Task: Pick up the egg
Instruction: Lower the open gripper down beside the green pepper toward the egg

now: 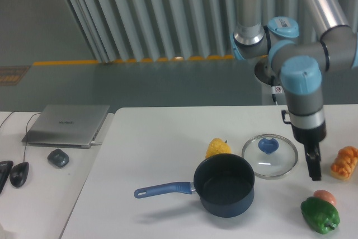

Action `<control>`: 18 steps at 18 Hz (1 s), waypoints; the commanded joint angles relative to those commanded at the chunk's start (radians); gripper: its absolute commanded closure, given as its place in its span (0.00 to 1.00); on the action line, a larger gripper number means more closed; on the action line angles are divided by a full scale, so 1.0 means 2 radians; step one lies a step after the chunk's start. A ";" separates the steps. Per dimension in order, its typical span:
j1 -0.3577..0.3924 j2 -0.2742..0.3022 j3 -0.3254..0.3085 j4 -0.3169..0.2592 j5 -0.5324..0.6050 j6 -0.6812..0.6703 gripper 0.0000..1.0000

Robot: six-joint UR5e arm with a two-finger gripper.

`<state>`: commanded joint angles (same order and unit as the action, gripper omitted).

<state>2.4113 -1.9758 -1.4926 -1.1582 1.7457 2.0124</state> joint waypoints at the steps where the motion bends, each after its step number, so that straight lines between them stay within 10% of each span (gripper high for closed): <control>1: 0.004 0.000 0.001 0.000 0.000 0.005 0.00; 18: -0.006 -0.034 0.007 0.015 0.001 -0.042 0.00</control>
<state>2.3992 -2.0432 -1.4787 -1.1275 1.7472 1.9282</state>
